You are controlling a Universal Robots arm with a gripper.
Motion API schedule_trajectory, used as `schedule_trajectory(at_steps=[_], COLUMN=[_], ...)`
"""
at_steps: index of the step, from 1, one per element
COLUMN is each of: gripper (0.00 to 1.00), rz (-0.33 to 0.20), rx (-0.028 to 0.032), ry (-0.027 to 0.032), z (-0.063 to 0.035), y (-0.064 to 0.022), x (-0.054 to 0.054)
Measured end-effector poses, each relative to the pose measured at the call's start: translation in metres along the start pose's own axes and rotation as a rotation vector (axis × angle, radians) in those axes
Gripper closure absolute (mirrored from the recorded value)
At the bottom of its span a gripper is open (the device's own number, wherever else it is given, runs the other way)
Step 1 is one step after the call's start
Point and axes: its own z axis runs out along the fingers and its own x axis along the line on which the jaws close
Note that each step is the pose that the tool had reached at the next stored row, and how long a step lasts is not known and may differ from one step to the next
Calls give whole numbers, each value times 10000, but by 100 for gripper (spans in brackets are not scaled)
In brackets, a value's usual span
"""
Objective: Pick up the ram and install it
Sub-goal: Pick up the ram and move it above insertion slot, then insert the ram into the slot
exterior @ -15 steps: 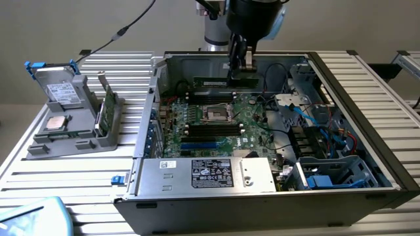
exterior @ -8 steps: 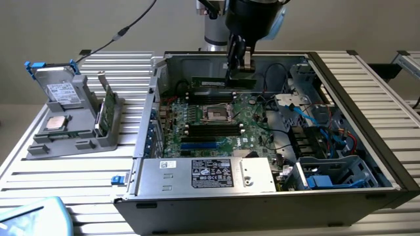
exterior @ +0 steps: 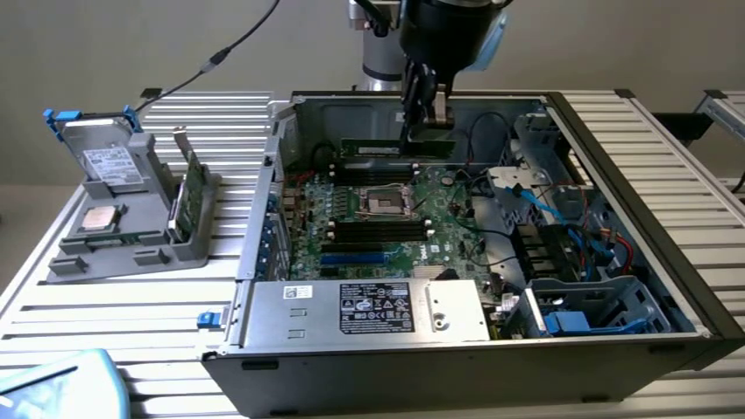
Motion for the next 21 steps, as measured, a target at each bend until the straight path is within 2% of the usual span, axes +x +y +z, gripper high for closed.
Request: schedule_trajectory(at_steps=[3, 18, 21], gripper=[86, 86, 86], rz=[-230, -240, -243], rx=[-19, -21, 12], ry=[43, 47, 50], z=[4, 3, 49], y=[0, 0, 0], x=[-2, -3, 0])
